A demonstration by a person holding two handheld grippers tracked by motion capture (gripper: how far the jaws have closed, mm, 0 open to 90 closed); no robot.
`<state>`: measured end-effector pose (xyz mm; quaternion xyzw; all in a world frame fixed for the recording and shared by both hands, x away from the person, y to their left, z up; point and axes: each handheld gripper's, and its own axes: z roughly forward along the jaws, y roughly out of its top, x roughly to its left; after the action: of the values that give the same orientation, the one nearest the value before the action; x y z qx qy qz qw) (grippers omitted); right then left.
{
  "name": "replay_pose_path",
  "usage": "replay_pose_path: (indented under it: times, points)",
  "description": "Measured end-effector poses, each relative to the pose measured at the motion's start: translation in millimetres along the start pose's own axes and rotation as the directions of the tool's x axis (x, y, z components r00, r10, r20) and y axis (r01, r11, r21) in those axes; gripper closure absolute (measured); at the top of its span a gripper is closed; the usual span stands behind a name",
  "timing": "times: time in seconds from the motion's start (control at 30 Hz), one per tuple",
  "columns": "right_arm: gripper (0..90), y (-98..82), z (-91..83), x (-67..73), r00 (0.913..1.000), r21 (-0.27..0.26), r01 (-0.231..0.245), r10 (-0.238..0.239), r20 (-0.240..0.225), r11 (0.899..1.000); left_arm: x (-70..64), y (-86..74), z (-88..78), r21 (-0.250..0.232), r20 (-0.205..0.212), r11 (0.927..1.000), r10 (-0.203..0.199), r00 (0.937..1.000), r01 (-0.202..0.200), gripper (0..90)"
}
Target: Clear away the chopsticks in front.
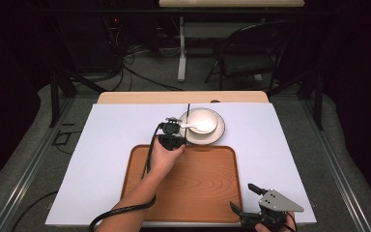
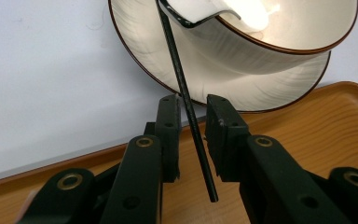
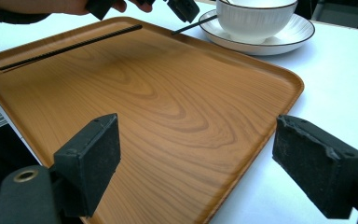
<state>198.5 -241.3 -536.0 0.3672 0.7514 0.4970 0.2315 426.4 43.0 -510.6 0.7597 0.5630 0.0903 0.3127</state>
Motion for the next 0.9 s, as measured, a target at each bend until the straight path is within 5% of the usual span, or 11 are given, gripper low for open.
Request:
replay_pose_path:
  times: [0.9]
  points:
    - [14.8, 0.2, 0.0, 0.4, 1.0, -0.002, 0.003, -0.003, -0.004, 1.0, 8.4, 3.6, 11.0, 0.06, -0.046, 0.9956, -0.07, 0.9965, 0.072, 86.2]
